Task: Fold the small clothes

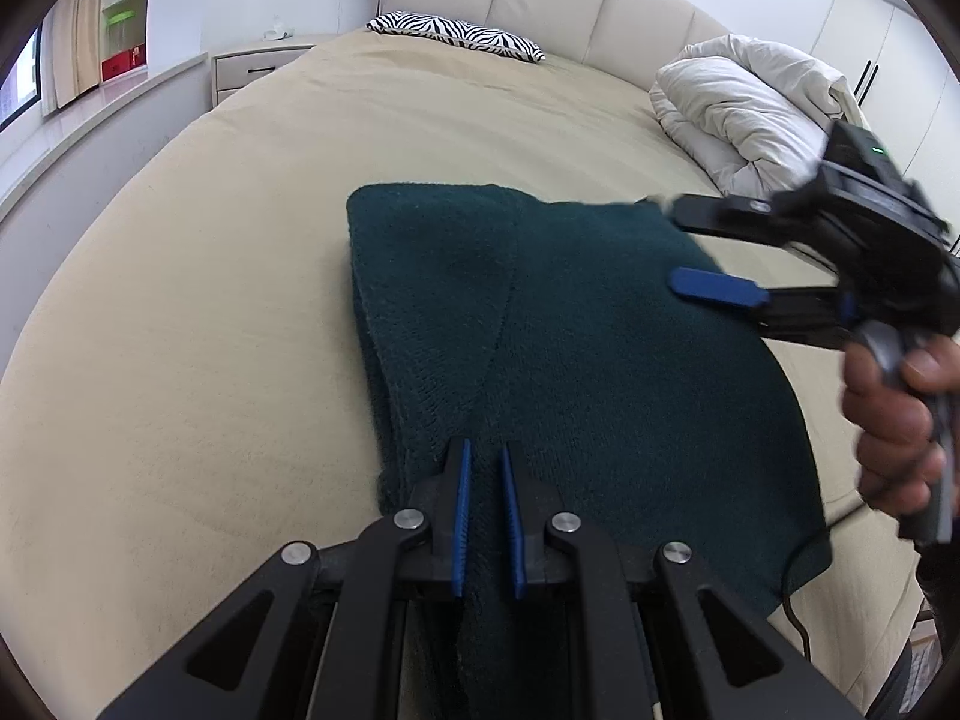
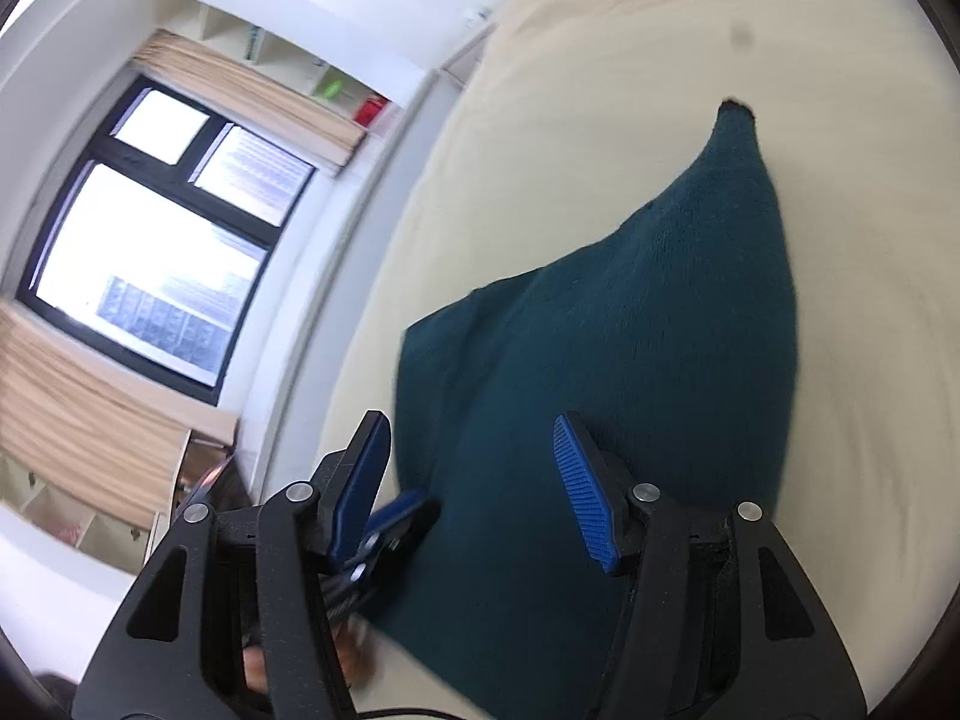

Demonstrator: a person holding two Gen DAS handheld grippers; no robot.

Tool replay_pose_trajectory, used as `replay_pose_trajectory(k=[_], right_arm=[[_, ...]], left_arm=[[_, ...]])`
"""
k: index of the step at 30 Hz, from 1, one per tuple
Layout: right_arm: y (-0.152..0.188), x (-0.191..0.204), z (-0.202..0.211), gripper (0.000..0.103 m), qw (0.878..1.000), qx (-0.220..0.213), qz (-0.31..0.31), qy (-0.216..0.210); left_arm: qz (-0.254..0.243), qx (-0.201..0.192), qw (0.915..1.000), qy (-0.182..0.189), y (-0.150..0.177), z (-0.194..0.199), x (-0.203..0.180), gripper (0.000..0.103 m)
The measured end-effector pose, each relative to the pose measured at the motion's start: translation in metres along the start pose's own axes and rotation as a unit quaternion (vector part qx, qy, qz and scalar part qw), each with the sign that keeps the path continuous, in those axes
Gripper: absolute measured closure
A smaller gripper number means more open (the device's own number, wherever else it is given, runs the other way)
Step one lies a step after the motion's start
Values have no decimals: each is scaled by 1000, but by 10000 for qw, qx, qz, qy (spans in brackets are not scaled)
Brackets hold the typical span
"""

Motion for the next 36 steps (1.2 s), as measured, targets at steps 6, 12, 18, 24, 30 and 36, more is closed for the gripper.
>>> replay_pose_trajectory(k=[6, 12, 18, 24, 30, 36], right_arm=[[-53, -32, -9, 48, 9961, -488, -545, 487], [-52, -31, 17, 46, 9924, -917, -608, 556], [25, 18, 19, 46, 9969, -487, 97, -616], [65, -12, 10, 47, 9981, -228, 30, -567], [81, -16, 56, 21, 9952, -967, 144, 75], [65, -45, 74, 15, 9937, -1087, -185, 198]], left_arm=[[-54, 33, 10000, -69, -2, -1, -2, 90], [-22, 33, 10000, -50, -5, -3, -3, 90], [0, 31, 10000, -29, -3, -3, -2, 90], [61, -19, 9995, 315, -9, 7, 0, 89], [571, -840, 9934, 524, -41, 57, 42, 50], [1302, -140, 9859, 1040, -32, 22, 63, 50]])
Point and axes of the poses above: each gripper's, at about its wrist camera, not at the fingertips, and z roughly against the way its jaws point, x to its left, y to its underside, the point moved 9 cm from there along -z, roughly the way its jaws point, and after that the axes turned 7 degrees about y, right-handed, at the moved point
